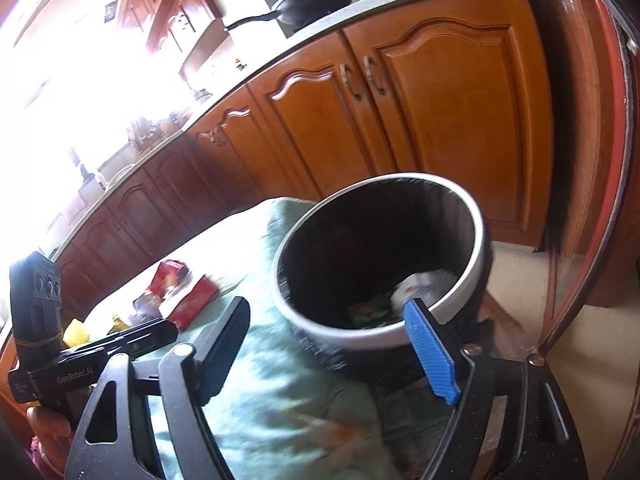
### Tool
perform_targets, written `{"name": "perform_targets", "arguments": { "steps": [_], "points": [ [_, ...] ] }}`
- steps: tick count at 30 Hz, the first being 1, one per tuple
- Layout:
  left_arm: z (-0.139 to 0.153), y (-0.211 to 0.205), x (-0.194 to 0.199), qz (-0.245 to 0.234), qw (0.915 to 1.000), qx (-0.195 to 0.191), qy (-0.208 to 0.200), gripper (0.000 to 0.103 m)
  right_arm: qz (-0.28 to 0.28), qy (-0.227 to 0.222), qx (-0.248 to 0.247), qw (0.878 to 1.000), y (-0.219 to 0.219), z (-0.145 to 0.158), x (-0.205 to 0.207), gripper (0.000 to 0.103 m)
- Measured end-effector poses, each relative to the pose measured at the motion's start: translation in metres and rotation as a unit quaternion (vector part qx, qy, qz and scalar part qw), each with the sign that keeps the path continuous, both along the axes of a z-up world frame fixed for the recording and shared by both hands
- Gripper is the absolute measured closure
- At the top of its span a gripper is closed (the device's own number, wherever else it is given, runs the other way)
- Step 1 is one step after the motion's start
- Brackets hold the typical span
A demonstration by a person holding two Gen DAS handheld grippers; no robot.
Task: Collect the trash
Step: 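Move both open tools back over the remaining trash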
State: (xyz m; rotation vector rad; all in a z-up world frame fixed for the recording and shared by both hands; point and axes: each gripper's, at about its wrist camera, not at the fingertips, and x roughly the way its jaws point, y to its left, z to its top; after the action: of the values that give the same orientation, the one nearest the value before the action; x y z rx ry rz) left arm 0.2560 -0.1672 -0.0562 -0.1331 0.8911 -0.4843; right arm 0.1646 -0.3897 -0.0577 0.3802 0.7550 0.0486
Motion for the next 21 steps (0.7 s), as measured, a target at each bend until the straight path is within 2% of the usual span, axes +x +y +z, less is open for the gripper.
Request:
{"name": "perform_targets", "arguments": {
  "steps": [11, 21],
  "points": [
    [0.015, 0.094, -0.061, 0.086, 0.9962, -0.005, -0.013, 0.047, 0.065, 0.017, 0.015, 0.998, 0.072, -0.008, -0.009, 0.017],
    [0.023, 0.148, -0.089, 0.141, 0.99, -0.006, -0.012, 0.047, 0.114, 0.033, 0.02, 0.993, 0.123, -0.021, 0.003, 0.017]
  ]
}}
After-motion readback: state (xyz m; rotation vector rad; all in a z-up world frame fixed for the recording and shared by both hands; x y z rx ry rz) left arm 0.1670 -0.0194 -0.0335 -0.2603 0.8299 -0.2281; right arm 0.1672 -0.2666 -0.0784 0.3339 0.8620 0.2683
